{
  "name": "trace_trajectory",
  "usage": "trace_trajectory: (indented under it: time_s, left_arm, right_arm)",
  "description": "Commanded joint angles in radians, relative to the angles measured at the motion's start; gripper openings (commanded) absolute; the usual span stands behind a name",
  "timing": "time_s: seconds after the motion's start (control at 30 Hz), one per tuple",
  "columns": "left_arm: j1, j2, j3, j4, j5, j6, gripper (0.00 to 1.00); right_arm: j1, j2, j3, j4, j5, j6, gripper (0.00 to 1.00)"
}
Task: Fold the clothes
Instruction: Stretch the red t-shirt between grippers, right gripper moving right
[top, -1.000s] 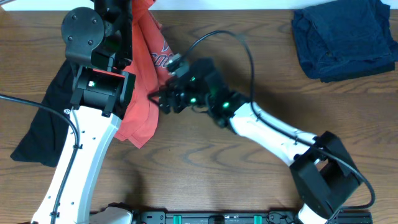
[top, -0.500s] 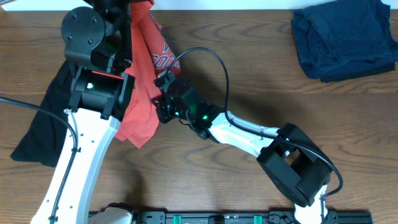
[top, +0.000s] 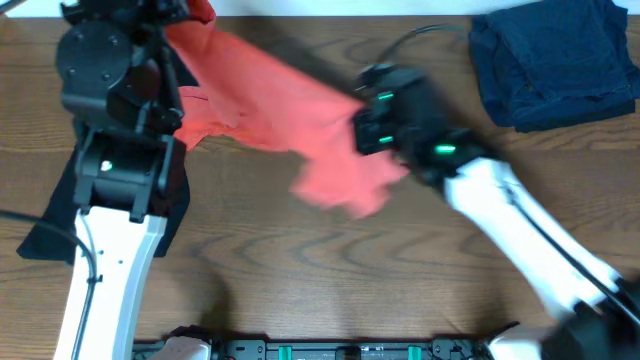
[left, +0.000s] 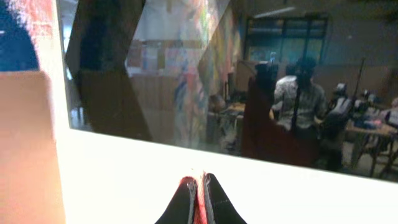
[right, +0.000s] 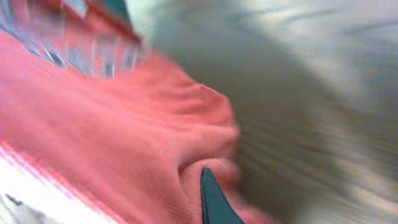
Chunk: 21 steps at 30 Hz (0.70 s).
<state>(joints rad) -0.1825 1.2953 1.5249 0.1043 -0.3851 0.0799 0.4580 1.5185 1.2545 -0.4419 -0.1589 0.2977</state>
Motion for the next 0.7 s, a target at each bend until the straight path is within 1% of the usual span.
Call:
trace_trajectory:
  time_s: [0.0, 0.13, 0.27, 0.43, 0.5, 0.6, 0.67]
  left_arm:
    - [0.008, -0.063, 0.028, -0.029, -0.02, 0.018, 0.06]
    - [0.008, -0.124, 0.028, -0.129, -0.02, 0.017, 0.06]
    - [0.007, -0.204, 0.028, -0.307, -0.02, 0.011, 0.06]
    - [0.007, -0.301, 0.028, -0.562, -0.02, -0.08, 0.06]
    - [0.007, -0.328, 0.028, -0.651, -0.019, -0.121, 0.06]
    - [0.007, -0.339, 0.028, -0.754, -0.019, -0.162, 0.06]
    - [0.007, -0.33, 0.027, -0.803, -0.018, -0.169, 0.06]
  right_arm:
    - [-0.102, -0.122, 0.011, -0.081, -0.05, -0.076, 0.01]
    - [-0.204, -0.246, 0.03, -0.22, -0.075, -0.122, 0.01]
    - [-0.265, -0.335, 0.071, -0.387, -0.074, -0.177, 0.01]
    - [-0.283, -0.374, 0.147, -0.598, -0.073, -0.229, 0.01]
    - [-0.283, -0.373, 0.166, -0.651, -0.073, -0.237, 0.01]
    - [-0.283, -0.362, 0.166, -0.673, -0.066, -0.248, 0.01]
    - [-0.283, -0.339, 0.166, -0.674, -0.05, -0.249, 0.01]
